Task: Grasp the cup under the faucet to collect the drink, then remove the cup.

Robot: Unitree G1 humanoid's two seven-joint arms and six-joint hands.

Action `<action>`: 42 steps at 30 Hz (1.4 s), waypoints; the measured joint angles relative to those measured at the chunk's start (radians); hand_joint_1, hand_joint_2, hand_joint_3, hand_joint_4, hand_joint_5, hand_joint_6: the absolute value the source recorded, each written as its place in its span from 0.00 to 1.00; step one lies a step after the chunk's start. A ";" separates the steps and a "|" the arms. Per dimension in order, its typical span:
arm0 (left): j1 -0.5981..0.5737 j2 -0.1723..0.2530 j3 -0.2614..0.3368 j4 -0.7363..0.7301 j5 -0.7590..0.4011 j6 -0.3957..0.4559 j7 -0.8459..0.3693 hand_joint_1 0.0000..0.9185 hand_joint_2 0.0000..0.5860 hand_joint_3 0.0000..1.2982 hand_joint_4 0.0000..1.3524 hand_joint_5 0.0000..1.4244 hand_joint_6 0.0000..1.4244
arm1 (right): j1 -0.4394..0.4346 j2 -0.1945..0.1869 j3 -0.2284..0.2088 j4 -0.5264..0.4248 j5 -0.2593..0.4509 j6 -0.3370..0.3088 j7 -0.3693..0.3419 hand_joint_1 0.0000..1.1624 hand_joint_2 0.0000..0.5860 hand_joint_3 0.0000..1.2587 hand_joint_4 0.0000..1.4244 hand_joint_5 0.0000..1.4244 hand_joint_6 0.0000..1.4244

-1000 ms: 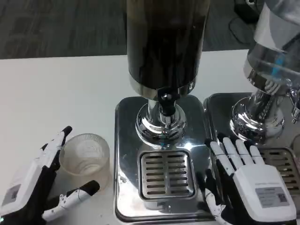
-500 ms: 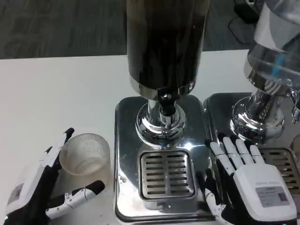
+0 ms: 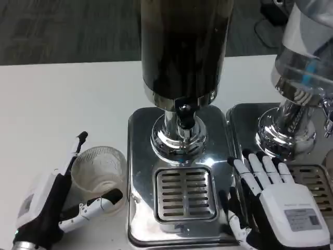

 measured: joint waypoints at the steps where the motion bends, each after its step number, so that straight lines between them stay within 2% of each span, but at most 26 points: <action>1: 0.000 -0.001 -0.001 0.002 0.000 -0.001 0.003 0.28 0.10 0.06 0.03 0.20 0.14 | 0.000 0.000 0.000 0.000 0.000 0.000 0.000 0.29 0.95 0.09 0.00 0.00 0.00; 8: -0.009 -0.001 -0.015 0.006 0.001 -0.007 0.022 0.38 0.14 0.08 0.05 0.23 0.16 | 0.000 0.002 0.001 0.000 0.005 0.001 0.005 0.29 0.95 0.09 0.00 0.00 0.00; 14: -0.009 -0.001 -0.020 0.006 0.021 -0.008 0.057 0.50 0.22 0.15 0.17 0.31 0.24 | -0.001 0.004 0.003 0.000 0.005 0.001 0.009 0.28 0.94 0.10 0.00 0.00 0.00; 19: -0.008 -0.001 -0.020 0.006 0.046 -0.013 0.107 0.51 0.24 0.21 0.23 0.36 0.30 | -0.002 0.009 0.003 0.000 0.008 0.001 0.015 0.28 0.94 0.10 0.00 0.00 0.00; 33: 0.005 0.003 -0.025 -0.013 0.158 -0.008 0.270 0.52 0.26 0.25 0.26 0.39 0.30 | -0.007 0.011 0.003 0.000 0.013 0.001 0.019 0.27 0.93 0.10 0.00 0.00 0.00; 42: 0.008 0.011 -0.053 -0.033 0.225 0.010 0.383 0.53 0.27 0.26 0.27 0.41 0.32 | -0.012 0.010 0.003 0.000 0.015 0.001 0.019 0.27 0.93 0.10 0.00 0.00 0.00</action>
